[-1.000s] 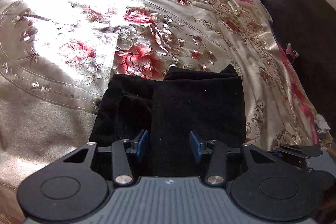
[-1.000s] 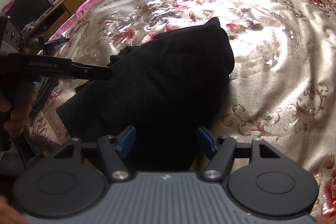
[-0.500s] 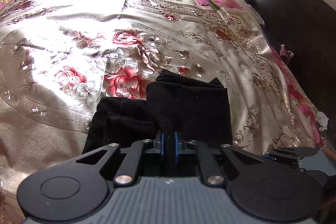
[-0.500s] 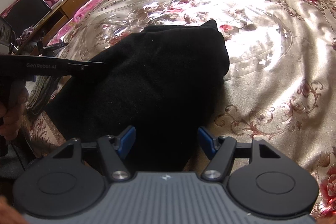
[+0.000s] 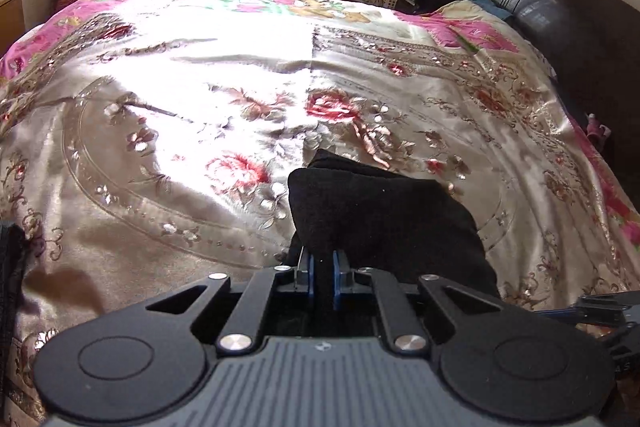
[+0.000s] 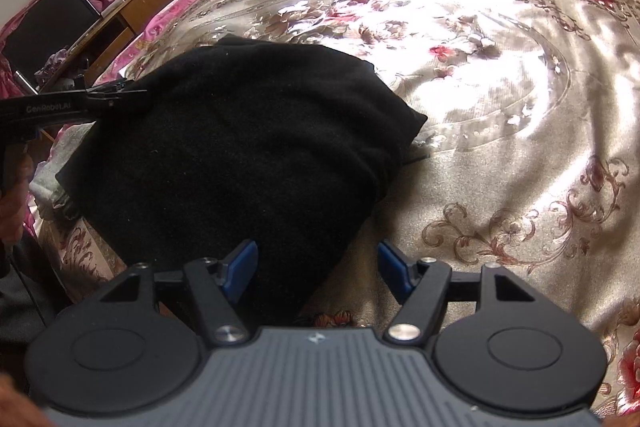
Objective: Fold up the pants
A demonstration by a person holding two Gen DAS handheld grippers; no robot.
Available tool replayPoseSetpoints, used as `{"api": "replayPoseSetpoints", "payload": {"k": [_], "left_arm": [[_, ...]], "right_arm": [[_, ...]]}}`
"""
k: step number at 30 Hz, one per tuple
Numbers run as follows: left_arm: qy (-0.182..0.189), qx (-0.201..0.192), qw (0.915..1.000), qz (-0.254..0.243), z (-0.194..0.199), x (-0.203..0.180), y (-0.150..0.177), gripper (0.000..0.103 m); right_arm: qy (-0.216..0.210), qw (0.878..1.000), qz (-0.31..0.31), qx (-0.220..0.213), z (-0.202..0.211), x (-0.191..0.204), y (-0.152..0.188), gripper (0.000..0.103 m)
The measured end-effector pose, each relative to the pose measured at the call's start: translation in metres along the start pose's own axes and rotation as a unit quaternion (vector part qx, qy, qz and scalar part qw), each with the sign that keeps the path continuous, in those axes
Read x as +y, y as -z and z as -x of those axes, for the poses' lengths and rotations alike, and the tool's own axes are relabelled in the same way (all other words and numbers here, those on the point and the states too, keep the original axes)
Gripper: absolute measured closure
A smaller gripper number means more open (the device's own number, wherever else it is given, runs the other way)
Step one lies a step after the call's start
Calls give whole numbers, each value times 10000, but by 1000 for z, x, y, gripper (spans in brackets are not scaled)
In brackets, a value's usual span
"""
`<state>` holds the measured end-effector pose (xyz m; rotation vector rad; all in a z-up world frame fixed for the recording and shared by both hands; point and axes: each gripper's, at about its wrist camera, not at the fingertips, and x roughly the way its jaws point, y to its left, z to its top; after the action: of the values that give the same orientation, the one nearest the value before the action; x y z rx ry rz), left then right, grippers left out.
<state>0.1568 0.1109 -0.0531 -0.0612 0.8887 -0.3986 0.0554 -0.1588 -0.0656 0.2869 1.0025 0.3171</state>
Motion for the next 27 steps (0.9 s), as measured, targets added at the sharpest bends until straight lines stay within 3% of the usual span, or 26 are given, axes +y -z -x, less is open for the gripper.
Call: {"api": "replayPoseSetpoints", "payload": {"k": [3, 9, 11, 14, 20, 23, 27], "left_arm": [[-35, 291, 9991, 310, -31, 23, 24, 75], [167, 141, 9965, 813, -29, 39, 33, 60], [278, 183, 9952, 919, -22, 44, 27, 44], [710, 280, 9910, 1101, -23, 56, 17, 33], [1788, 843, 9612, 1925, -64, 79, 14, 31], [2217, 978, 9405, 2383, -82, 88, 22, 32], [2593, 1010, 9202, 2752, -97, 91, 36, 36]], "right_arm": [[-186, 9996, -205, 71, -9, -7, 0, 33], [-259, 9988, -384, 184, -19, -15, 0, 31], [-306, 9988, -359, 145, -14, -16, -4, 31], [-521, 9968, -602, 15, -7, -24, -8, 24], [-1094, 9808, -1612, -102, -23, -55, -8, 23], [-1444, 9639, -2235, -45, -43, -72, -2, 24], [-1780, 9465, -2691, 9, -66, -81, 6, 38]]}}
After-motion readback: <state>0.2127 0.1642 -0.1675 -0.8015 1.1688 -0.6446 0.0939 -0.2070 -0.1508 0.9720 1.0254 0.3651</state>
